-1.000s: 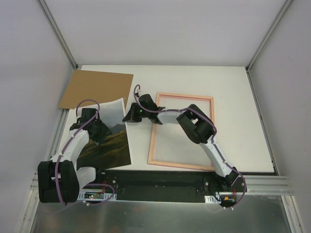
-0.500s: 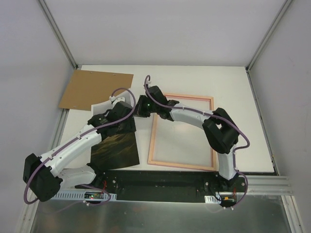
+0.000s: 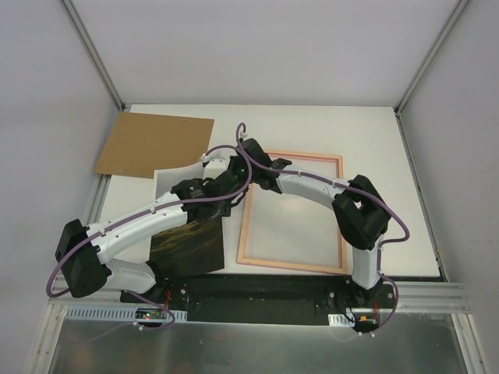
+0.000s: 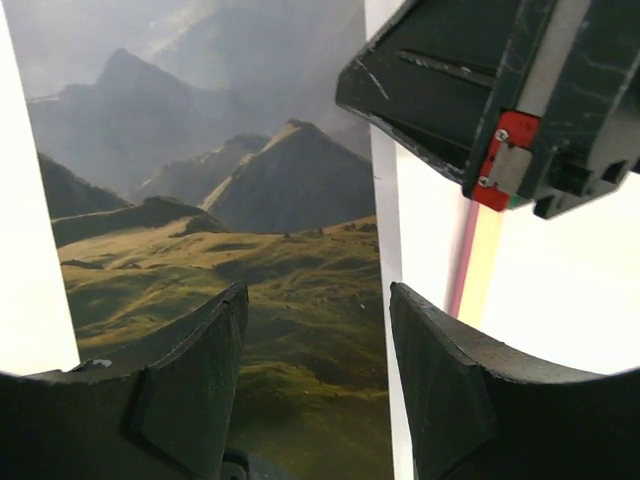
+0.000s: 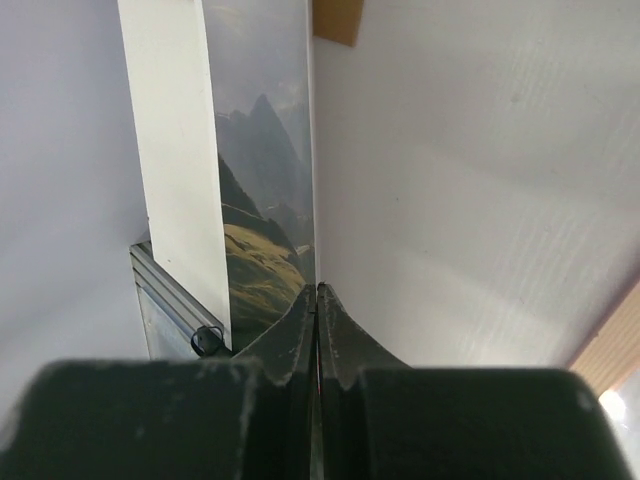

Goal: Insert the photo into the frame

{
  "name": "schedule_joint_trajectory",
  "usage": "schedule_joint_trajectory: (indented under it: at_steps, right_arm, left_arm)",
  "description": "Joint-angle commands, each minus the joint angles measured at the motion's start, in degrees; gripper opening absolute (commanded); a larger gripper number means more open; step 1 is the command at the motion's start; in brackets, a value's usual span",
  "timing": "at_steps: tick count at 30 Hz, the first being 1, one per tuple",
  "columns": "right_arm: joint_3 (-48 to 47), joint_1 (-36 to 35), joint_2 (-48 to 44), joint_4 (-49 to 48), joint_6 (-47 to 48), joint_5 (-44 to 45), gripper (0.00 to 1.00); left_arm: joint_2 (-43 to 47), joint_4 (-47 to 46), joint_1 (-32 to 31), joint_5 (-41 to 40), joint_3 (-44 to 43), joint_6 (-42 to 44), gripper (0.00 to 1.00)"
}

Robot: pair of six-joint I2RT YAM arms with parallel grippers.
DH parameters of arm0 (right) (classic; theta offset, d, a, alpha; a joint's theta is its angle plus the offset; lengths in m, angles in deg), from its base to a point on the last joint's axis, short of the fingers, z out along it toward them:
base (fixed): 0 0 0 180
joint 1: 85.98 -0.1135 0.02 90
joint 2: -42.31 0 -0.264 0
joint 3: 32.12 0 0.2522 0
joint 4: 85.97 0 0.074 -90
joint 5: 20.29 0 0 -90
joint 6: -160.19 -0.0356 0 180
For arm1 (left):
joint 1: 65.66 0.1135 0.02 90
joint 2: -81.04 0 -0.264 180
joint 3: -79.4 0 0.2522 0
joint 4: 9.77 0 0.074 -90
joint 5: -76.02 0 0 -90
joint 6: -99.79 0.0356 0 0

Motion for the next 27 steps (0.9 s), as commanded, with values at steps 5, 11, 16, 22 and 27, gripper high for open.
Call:
schedule_joint_trajectory:
  at_steps: [5, 11, 16, 22, 27]
  right_arm:
    - [-4.09, 0.13, -4.50, 5.81, 0.44, 1.68, 0.01]
    - [-4.62, 0.13, -5.99, 7.66, 1.41, 2.56, 0.01]
    - [-3.92, 0.22, -7.75, 8.89, 1.85, 2.91, 0.01]
    - [-2.77, 0.48, -9.42, 9.50, 1.67, 3.18, 0.01]
    - [-2.33, 0.92, -10.65, 9.77, 1.76, 3.18, 0.01]
  left_arm:
    - [-3.93, 3.01, -4.30, -5.23, -5.49, -0.19, 0.57]
    - [-7.45, 2.92, -5.80, -5.14, -7.08, -0.18, 0.57]
    - [-9.21, 3.01, -5.98, -7.33, -6.90, -0.45, 0.52]
    - [-11.49, 2.93, -6.68, -8.48, -7.78, -0.54, 0.47]
    - [-12.90, 2.92, -7.38, -8.83, -7.87, -1.24, 0.46]
